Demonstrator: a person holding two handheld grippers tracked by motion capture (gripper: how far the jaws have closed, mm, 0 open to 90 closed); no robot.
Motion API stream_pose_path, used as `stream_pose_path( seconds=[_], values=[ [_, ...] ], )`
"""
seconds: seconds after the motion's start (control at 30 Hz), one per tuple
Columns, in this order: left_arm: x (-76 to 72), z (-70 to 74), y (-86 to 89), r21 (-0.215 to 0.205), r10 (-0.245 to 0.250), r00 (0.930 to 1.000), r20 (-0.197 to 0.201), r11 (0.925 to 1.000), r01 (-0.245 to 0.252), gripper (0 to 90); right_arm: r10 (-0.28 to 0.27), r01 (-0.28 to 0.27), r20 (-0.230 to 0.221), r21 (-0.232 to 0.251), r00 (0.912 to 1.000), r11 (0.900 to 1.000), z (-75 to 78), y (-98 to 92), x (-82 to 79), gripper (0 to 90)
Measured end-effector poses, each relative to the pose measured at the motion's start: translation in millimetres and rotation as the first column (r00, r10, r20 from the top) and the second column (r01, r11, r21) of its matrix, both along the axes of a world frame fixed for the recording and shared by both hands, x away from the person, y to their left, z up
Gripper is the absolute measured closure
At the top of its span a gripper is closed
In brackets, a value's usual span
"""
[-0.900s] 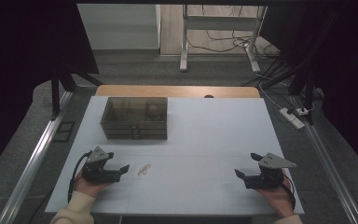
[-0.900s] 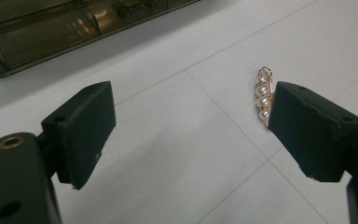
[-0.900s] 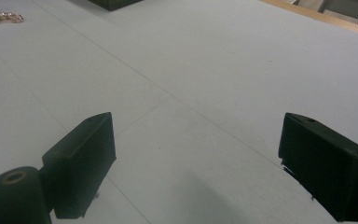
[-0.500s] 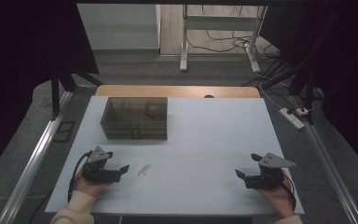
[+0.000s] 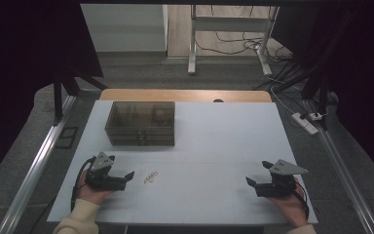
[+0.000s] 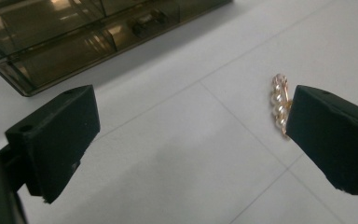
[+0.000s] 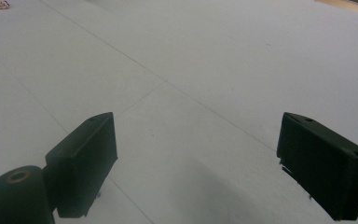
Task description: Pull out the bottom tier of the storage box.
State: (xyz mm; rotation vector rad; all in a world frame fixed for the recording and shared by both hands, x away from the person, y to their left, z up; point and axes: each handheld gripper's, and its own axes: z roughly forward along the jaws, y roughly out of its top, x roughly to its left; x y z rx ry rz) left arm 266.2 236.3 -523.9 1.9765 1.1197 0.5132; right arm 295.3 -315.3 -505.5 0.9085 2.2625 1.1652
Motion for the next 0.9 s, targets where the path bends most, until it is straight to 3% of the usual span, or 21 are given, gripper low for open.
stream_pose_path(
  seconds=[0.07, 0.17, 0.3, 0.5, 0.8, 0.9],
  values=[
    [0.2, -0.1, -0.3, 0.002, 0.017, 0.9999, 0.000, 0.9999, -0.017, 2.7, 0.000, 0.000, -0.004, -0.001, 1.0000, 1.000, -0.6, 0.2, 0.3, 12.1],
    [1.1, 0.0, -2.2, 0.018, 0.014, 0.9994, -0.032, 0.9997, -0.013, 5.2, 0.000, 0.000, -0.004, -0.002, 1.0000, 1.000, -0.5, 0.2, 0.5, 12.1],
    [0.1, 1.2, -2.7, 0.022, 0.014, 0.9998, -0.011, 0.9997, -0.013, 7.0, -0.001, 0.001, -0.006, -0.004, 1.0000, 1.000, -0.8, 0.0, 0.6, 12.1],
    [0.3, 0.2, -7.1, 0.050, -0.023, 0.9996, -0.018, 0.9985, 0.023, 7.7, -0.001, 0.001, -0.012, -0.010, 0.9999, 1.000, -1.0, 0.1, 0.8, 12.1],
    [0.3, 1.8, -8.0, 0.084, -0.033, 0.9987, 0.038, 0.9960, 0.030, 8.8, -0.002, 0.002, -0.015, -0.014, 0.9999, 1.000, -1.7, -0.6, 1.4, 12.1],
    [-0.4, 2.2, -9.0, 0.114, -0.043, 0.9970, 0.064, 0.9928, 0.035, 9.4, 0.002, -0.002, -0.016, -0.015, 0.9999, 1.000, -1.9, -0.5, 1.6, 12.1]
  ],
)
